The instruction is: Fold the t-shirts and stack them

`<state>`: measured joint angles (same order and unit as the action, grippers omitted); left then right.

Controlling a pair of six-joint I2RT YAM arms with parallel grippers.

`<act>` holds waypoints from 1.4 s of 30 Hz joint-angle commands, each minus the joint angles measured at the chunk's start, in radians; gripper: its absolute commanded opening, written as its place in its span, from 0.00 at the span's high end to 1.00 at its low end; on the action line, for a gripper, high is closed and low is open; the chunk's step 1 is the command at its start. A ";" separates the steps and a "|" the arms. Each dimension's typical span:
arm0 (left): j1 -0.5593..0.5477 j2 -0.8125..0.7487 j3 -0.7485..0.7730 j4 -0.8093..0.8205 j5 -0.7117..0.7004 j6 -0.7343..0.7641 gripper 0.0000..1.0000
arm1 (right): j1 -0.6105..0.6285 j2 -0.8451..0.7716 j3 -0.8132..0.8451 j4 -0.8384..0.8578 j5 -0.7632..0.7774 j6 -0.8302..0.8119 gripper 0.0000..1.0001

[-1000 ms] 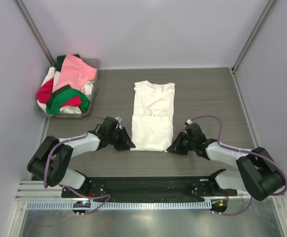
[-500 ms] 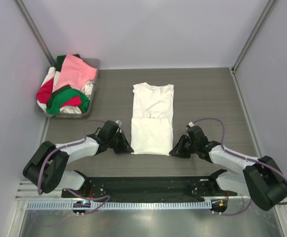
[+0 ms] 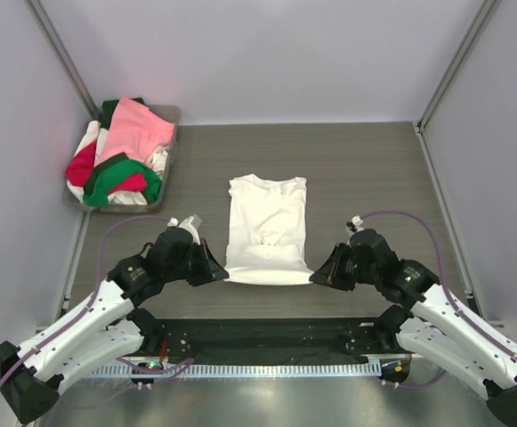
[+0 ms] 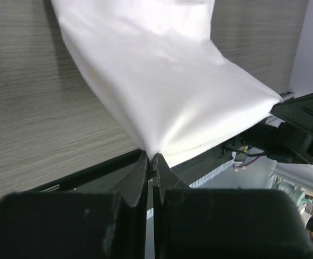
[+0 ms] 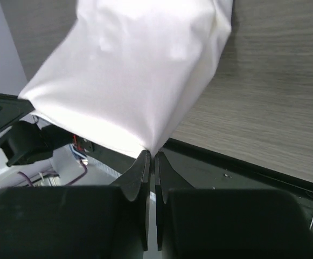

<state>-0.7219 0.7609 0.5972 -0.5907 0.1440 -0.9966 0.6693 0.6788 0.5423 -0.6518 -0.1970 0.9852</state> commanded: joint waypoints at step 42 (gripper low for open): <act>0.470 1.132 1.035 -0.112 0.121 0.337 1.00 | -0.326 1.080 0.942 -0.025 0.295 -0.454 0.99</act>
<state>-0.2916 1.8500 1.5772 -0.6933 0.3016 -0.6975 0.3828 1.7290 1.4296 -0.6559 0.0360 0.5823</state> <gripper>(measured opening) 0.009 0.085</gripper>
